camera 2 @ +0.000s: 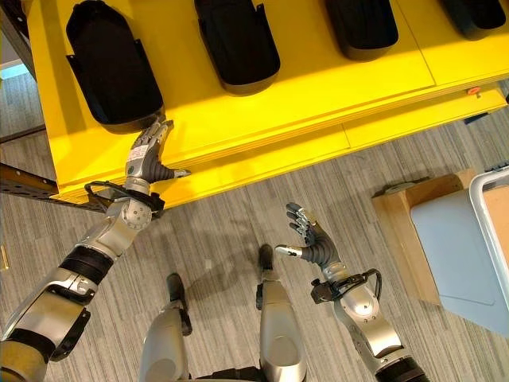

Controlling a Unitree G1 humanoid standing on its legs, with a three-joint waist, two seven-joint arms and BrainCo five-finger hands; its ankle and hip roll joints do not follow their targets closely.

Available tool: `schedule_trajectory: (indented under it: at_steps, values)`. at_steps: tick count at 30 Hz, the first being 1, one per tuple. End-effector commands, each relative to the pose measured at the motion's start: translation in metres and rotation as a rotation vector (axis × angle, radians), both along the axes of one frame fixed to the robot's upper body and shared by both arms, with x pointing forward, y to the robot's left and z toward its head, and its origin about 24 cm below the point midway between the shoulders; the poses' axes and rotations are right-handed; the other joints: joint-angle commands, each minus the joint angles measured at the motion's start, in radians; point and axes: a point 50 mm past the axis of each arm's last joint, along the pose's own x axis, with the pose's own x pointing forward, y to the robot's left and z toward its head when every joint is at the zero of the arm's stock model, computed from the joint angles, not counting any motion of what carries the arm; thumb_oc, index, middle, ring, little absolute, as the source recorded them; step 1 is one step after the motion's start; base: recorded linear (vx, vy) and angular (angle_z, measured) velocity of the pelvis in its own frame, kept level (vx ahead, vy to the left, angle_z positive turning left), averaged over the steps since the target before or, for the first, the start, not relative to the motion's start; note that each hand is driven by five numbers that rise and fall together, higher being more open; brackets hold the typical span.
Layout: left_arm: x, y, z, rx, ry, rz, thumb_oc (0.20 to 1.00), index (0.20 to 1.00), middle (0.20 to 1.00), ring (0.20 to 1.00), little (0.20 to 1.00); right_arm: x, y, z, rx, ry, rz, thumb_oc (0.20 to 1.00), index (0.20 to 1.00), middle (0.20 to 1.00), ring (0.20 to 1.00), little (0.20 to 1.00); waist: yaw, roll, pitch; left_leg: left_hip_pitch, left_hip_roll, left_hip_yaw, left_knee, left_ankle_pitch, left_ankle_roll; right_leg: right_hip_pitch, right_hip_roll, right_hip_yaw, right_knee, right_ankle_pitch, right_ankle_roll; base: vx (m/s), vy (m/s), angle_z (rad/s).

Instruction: Move parts from the plastic box to the shelf.

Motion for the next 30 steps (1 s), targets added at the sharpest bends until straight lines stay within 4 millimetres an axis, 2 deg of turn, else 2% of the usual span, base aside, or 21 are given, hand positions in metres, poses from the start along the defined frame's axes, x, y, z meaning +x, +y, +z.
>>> schedule_trajectory:
  at_steps: [1,11,21,30]
  values:
    - [-0.002,0.045,-0.01,-0.034,0.065,0.175,1.0,1.0,1.0,1.0,1.0,-0.009,-0.001,0.02,0.036,-0.101,0.021,1.0,1.0,1.0,1.0,1.0,0.007,-0.027,-0.041,-0.064,0.027,-0.02,0.11,0.003,0.007,0.036,-0.062,0.013,0.094,-0.063,0.055,0.0,0.0,0.0]
    - [0.001,0.06,-0.007,-0.017,0.082,0.225,1.0,1.0,1.0,1.0,1.0,-0.01,-0.001,0.018,0.029,-0.089,0.034,1.0,1.0,1.0,1.0,1.0,0.009,-0.027,-0.039,-0.073,0.027,-0.025,0.123,0.0,0.006,0.028,-0.062,0.014,0.108,-0.065,0.055,0.0,0.001,-0.01]
    - [0.011,0.066,0.023,0.051,0.026,0.247,1.0,1.0,1.0,1.0,1.0,-0.012,-0.004,0.018,0.023,-0.081,0.044,1.0,1.0,1.0,1.0,1.0,-0.001,-0.03,-0.04,-0.092,0.028,-0.023,0.142,-0.003,0.005,0.01,-0.062,0.02,0.115,-0.062,0.058,0.0,0.0,0.0]
    - [0.014,0.07,0.034,0.078,0.01,0.259,1.0,1.0,1.0,1.0,1.0,-0.013,-0.005,0.018,0.015,-0.083,0.048,1.0,1.0,1.0,1.0,1.0,-0.003,-0.032,-0.042,-0.105,0.025,-0.023,0.154,-0.006,0.006,0.001,-0.06,0.027,0.122,-0.063,0.059,0.0,0.0,0.0]
